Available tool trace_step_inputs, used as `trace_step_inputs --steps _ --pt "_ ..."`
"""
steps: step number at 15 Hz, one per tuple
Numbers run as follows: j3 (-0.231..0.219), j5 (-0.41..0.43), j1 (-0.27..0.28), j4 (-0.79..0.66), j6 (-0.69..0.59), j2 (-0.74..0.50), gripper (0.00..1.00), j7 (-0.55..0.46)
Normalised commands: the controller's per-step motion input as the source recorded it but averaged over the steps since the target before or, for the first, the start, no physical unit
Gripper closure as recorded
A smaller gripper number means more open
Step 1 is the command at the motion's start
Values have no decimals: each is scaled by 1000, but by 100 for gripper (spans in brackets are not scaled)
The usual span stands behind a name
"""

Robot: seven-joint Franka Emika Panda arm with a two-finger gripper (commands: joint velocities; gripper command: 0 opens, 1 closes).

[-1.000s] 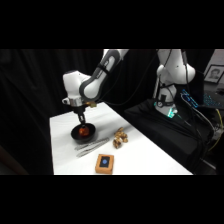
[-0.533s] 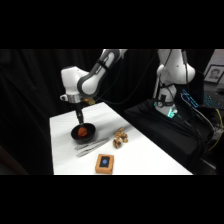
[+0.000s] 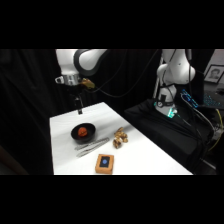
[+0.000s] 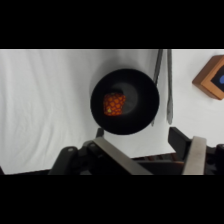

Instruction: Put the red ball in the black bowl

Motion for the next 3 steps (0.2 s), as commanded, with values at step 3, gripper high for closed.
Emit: trace_step_inputs --steps 3 --pt "-80 -40 72 -110 -274 -340 0 -40"
